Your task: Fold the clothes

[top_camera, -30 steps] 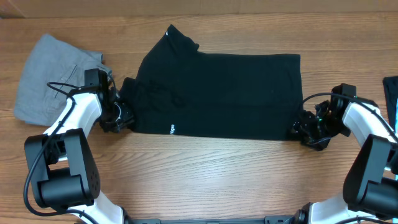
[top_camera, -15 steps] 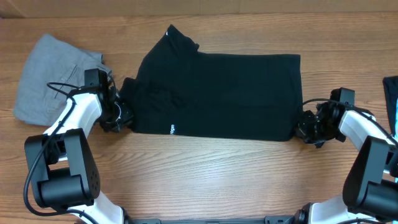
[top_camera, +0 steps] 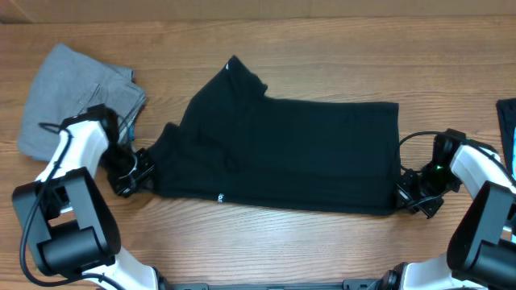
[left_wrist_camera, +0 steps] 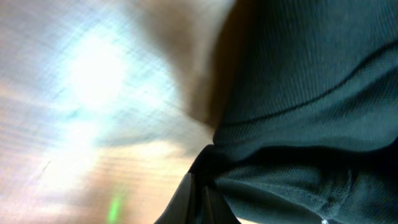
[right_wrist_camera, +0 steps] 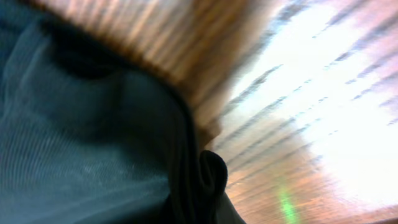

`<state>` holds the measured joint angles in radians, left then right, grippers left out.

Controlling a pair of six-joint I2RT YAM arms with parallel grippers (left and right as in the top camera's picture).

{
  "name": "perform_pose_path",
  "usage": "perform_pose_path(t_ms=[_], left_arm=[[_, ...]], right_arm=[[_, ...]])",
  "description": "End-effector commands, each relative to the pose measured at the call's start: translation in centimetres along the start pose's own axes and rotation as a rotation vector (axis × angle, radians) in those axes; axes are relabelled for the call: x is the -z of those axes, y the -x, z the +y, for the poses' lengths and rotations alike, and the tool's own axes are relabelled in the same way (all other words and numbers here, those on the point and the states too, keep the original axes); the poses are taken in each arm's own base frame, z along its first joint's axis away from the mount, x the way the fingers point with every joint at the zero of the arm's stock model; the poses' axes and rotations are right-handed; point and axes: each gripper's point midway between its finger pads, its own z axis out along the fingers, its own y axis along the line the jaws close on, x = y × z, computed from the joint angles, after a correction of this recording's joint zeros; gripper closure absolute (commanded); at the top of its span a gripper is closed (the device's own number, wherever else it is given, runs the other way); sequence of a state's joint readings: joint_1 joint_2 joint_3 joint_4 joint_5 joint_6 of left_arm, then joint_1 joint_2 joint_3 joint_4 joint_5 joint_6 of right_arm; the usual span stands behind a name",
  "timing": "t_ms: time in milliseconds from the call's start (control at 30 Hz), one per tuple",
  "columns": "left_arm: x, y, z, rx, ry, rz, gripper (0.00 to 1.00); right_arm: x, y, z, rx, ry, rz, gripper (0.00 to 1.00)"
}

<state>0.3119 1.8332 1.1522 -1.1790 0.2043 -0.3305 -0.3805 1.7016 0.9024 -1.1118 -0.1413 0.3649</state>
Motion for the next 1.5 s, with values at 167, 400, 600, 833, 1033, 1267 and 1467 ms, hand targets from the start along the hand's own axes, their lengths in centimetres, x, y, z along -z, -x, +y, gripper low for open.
perform_pose_path(t_ms=[167,400,600,833,1033,1267,1467], left_arm=[[1.3,-1.2,3.1,-0.004,0.088,0.044,0.95],[1.3,-1.7,3.0,-0.013,0.094,0.063,0.8],[2.6,-1.7,2.2,-0.079,0.05,0.037,0.81],[10.0,-0.5,-6.0,-0.403,-0.207,-0.217,0.72],[16.2,-0.8,-17.1,-0.799,-0.27,-0.49,0.59],[14.3,1.5,-26.5,-1.0,-0.157,-0.624,0.25],[9.5,7.7,-30.4,-1.004,-0.157,-0.684,0.16]], right_arm=[[0.8,0.9,-1.1,0.003,-0.046,-0.058,0.96],[0.8,0.6,-0.2,0.034,0.006,-0.039,0.78],[3.8,1.1,1.8,0.083,0.107,-0.113,0.64],[11.8,2.6,4.9,0.146,0.25,-0.32,0.45],[16.1,2.2,10.7,0.385,0.515,-0.392,0.45],[16.3,1.6,11.5,0.416,0.546,-0.38,0.44],[16.0,1.3,11.3,0.408,0.539,-0.36,0.44]])
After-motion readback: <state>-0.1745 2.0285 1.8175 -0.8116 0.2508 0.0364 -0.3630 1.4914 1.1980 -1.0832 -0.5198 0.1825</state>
